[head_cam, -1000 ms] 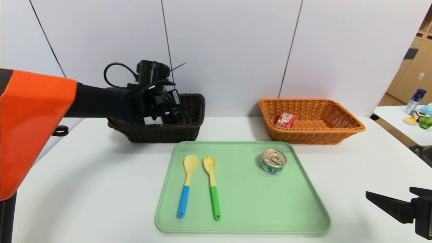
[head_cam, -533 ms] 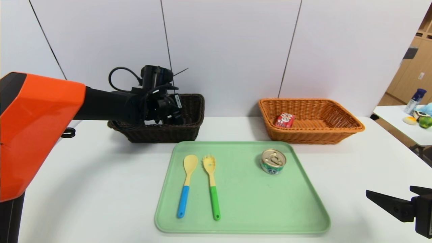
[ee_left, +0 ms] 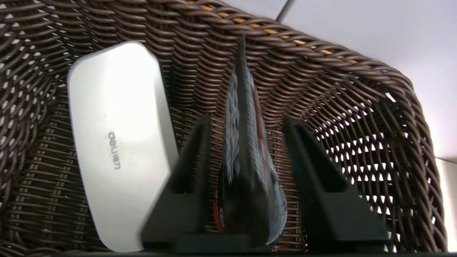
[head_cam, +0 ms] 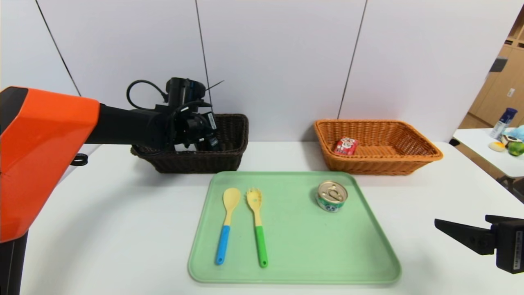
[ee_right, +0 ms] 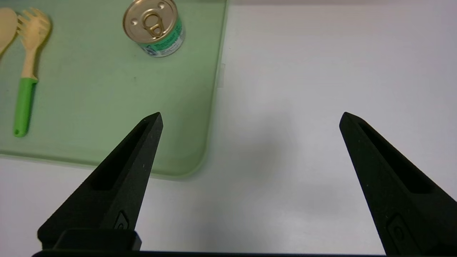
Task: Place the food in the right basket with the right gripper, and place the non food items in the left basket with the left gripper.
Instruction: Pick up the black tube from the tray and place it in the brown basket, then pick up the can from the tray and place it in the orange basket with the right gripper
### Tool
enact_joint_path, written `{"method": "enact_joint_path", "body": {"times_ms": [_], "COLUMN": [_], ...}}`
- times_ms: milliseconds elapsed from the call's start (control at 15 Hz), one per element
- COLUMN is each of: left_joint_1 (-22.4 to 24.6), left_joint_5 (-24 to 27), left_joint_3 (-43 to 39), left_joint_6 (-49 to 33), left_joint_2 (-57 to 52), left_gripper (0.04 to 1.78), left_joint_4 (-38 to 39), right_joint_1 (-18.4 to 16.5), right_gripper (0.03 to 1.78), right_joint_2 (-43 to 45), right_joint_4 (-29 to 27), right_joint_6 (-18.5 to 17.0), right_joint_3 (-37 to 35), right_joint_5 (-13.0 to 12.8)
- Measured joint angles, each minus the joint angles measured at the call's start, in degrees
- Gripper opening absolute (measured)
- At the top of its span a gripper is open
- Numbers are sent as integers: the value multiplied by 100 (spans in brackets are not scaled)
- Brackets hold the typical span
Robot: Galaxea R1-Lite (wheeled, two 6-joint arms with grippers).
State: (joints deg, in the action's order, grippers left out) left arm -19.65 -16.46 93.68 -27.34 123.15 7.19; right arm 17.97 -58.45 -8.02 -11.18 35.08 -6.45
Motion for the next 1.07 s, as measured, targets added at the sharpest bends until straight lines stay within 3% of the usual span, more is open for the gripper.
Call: {"method": "enact_joint_path", "body": {"times_ms": [267,533,800,933,1067], "left_joint_1": [0,-22,-60,-72,-74], "left_joint_5": [20,26,-355,-444,-453], "left_joint_3": [30,116,152,91,-57], "left_joint_6": [41,22,-258,-460,-560], "left_joint_2": [-44,-344,-831,-1061,-1296], "left_gripper": [116,138,151,155,159], "left_joint_4": [319,328,-33,-52,-45], "right_joint_1": [-22,-74,-48,5,123], "right_gripper": [171,171,171,171,171], "right_joint_2": [-177,-378,-959,-1174,-1374], "right_joint_4": [-66,106,1157,1425,981], "right_joint_6": [-544,-367,-1095,-1108,-926], "right_joint_3": [143,352,1095,1401,1703], "right_joint_5": [179,127,124,277,361]}}
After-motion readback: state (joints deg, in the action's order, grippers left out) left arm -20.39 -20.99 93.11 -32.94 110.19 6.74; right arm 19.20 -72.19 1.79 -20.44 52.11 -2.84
